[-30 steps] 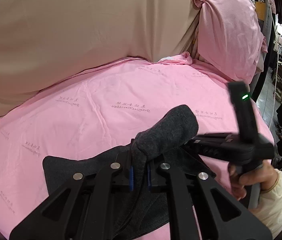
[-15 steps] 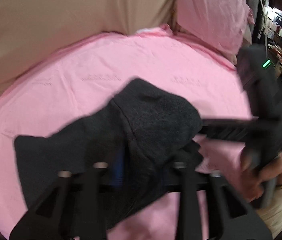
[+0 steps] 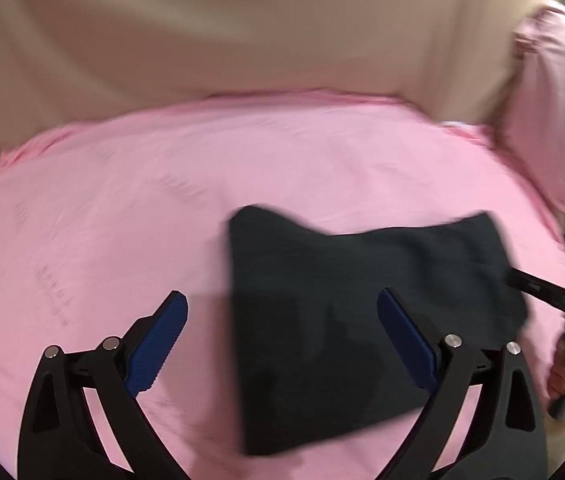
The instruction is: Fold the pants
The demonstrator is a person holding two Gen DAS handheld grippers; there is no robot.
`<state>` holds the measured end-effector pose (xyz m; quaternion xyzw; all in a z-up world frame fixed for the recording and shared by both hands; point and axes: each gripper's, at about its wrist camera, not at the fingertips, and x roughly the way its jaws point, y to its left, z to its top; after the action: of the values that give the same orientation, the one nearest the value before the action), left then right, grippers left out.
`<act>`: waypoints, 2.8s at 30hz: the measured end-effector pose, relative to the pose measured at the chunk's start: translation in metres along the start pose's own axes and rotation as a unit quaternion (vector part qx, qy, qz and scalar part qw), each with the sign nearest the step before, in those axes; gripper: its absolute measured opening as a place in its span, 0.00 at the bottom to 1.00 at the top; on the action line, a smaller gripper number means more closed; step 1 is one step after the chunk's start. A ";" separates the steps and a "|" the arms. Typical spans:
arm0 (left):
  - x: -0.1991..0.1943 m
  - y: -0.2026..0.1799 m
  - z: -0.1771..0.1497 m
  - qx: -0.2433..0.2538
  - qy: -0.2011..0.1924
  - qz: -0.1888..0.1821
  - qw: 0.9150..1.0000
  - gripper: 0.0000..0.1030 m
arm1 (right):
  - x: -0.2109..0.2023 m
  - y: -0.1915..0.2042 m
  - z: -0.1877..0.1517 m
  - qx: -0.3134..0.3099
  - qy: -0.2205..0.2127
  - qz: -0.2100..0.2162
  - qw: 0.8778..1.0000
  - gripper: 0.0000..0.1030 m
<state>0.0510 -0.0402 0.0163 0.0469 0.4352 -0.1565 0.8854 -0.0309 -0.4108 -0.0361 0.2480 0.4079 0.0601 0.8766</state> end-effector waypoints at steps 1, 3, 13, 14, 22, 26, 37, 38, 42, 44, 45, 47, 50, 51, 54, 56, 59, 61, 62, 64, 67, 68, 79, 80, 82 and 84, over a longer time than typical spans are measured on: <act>0.011 0.012 0.001 -0.014 0.016 0.008 1.000 0.90 | 0.005 0.002 -0.001 -0.003 0.004 -0.005 1.000 0.57; 0.033 0.032 -0.003 -0.041 0.043 0.002 0.998 0.90 | 0.012 0.006 -0.001 -0.024 0.000 -0.024 0.999 0.35; 0.053 0.028 -0.022 -0.043 0.078 -0.038 0.995 0.90 | -0.003 0.017 -0.006 0.021 -0.032 -0.068 0.997 0.26; 0.051 0.026 -0.022 -0.039 0.075 -0.040 0.996 0.90 | -0.014 0.028 -0.002 0.002 -0.057 -0.078 0.995 0.26; 0.068 0.006 -0.025 -0.014 0.095 -0.056 0.994 0.71 | 0.062 0.067 0.045 -0.093 0.037 -0.085 0.991 0.00; 0.068 0.007 -0.024 -0.014 0.100 -0.067 0.993 0.66 | 0.067 0.027 0.063 0.010 0.017 -0.054 0.998 0.00; 0.054 0.007 -0.036 -0.023 0.108 -0.079 0.991 0.87 | -0.007 0.025 -0.045 0.028 0.016 -0.070 0.997 0.60; 0.055 0.005 -0.037 -0.022 0.110 -0.078 0.991 0.87 | -0.004 0.023 -0.050 0.031 0.022 -0.068 0.997 0.62; 0.057 0.000 -0.038 -0.022 0.110 -0.069 0.991 0.88 | 0.001 0.019 -0.060 0.041 0.017 -0.063 0.997 0.71; 0.057 0.000 -0.037 -0.024 0.110 -0.070 0.991 0.87 | 0.004 0.021 -0.062 0.036 0.014 -0.063 0.997 0.79; 0.057 0.000 -0.036 -0.023 0.109 -0.070 0.991 0.87 | 0.005 0.024 -0.062 0.031 0.013 -0.064 0.997 0.81; 0.057 -0.002 -0.035 -0.017 0.106 -0.072 0.992 0.80 | 0.008 0.028 -0.062 0.018 0.008 -0.071 0.997 0.84; 0.054 -0.003 -0.032 -0.019 0.107 -0.097 0.989 0.48 | 0.011 0.033 -0.063 0.007 0.002 -0.078 0.997 0.77; 0.052 -0.002 -0.031 -0.021 0.106 -0.097 0.989 0.35 | 0.012 0.034 -0.063 0.007 0.003 -0.081 0.997 0.72; 0.047 0.007 -0.023 -0.039 0.109 -0.116 0.986 0.15 | 0.005 0.032 -0.059 0.027 0.008 -0.054 0.998 0.40; 0.041 0.018 -0.017 -0.052 0.117 -0.146 0.981 0.14 | -0.006 0.038 -0.055 0.022 0.004 -0.040 0.999 0.30; 0.015 0.038 -0.013 -0.059 0.117 -0.178 0.975 0.13 | -0.030 0.060 -0.054 0.014 0.002 0.017 1.000 0.27; -0.007 0.053 -0.016 -0.051 0.109 -0.168 0.978 0.13 | -0.038 0.076 -0.065 0.000 0.015 0.048 0.999 0.27; -0.018 0.065 -0.021 -0.052 0.110 -0.166 0.979 0.13 | -0.036 0.080 -0.073 -0.004 0.026 0.052 0.998 0.27; -0.025 0.086 -0.035 -0.068 0.130 -0.171 0.974 0.14 | -0.018 0.082 -0.097 -0.012 0.061 0.046 0.997 0.30; -0.005 0.099 -0.074 -0.062 0.168 -0.119 0.977 0.24 | -0.004 0.070 -0.125 -0.024 0.063 0.010 0.998 0.46; -0.003 0.105 -0.083 -0.072 0.158 -0.115 0.978 0.27 | -0.013 0.066 -0.128 -0.011 0.053 0.014 0.998 0.50; -0.024 0.049 0.022 -0.039 0.029 -0.107 0.993 0.39 | -0.016 0.156 -0.052 -0.162 -0.006 0.007 0.987 0.06; -0.003 0.047 0.023 -0.038 0.051 -0.087 0.994 0.38 | 0.000 0.149 -0.048 -0.155 0.002 -0.013 0.988 0.06; 0.049 0.056 0.012 -0.049 0.098 -0.014 0.994 0.34 | 0.031 0.109 -0.042 -0.110 0.025 -0.081 0.990 0.01; 0.069 0.071 0.007 -0.053 0.087 0.008 0.995 0.31 | 0.040 0.066 -0.041 -0.030 0.028 -0.040 0.998 0.00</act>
<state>0.1177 0.0090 -0.0373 0.0167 0.5182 -0.1209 0.8465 -0.0289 -0.3255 -0.0537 0.2033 0.4395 0.0440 0.8738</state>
